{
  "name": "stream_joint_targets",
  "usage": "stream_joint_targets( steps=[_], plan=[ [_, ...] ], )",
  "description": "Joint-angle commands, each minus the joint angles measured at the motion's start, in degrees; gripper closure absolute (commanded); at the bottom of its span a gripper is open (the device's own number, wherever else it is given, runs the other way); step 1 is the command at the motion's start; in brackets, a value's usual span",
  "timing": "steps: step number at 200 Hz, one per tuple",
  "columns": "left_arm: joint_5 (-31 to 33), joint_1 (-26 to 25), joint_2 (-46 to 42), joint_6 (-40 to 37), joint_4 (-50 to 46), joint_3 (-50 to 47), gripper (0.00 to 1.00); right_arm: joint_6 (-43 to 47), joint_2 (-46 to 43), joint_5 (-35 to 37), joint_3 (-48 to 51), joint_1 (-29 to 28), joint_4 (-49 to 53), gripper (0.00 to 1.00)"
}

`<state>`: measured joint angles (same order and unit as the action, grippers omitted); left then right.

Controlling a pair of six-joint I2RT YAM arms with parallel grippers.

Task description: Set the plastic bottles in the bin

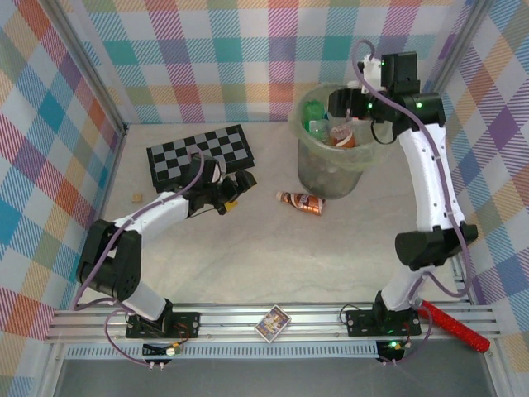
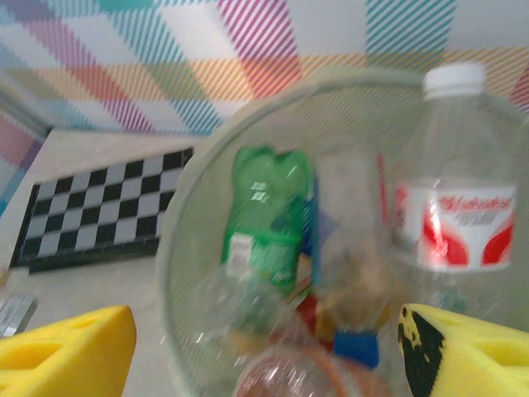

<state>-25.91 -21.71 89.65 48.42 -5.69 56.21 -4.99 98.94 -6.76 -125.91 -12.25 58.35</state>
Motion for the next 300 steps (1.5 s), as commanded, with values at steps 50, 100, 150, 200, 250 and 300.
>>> stream_joint_targets(
  steps=[50, 100, 150, 200, 250, 300],
  plan=[
    [1.96, -1.20, 1.79, 7.55, 2.31, 0.45, 0.01, 19.85, -18.20, 0.29, 27.19, -18.97, -9.69, 0.18],
    [2.93, 7.01, -5.82, 2.23, -5.47, -2.02, 0.00, 24.35, -11.77, 13.03, 31.54, -30.34, -6.31, 0.19],
    [5.22, 14.05, -12.33, -7.52, -19.44, 1.58, 0.00, 25.24, 0.29, 22.92, 31.28, -32.09, -1.96, 0.20],
    [3.98, 16.43, -13.05, -8.36, -19.52, 1.77, 0.00, 30.34, 9.04, 30.09, 33.24, -32.33, -6.91, 0.19],
    [3.30, 17.06, -13.61, -7.34, -18.31, 0.62, 0.00, 33.06, 15.67, 29.68, 34.11, -32.31, -11.59, 0.19],
    [0.42, 17.06, -14.14, -4.81, -13.76, -1.58, 0.00, 33.42, 19.92, 30.75, 34.96, -29.82, -15.93, 0.20]
  ],
)
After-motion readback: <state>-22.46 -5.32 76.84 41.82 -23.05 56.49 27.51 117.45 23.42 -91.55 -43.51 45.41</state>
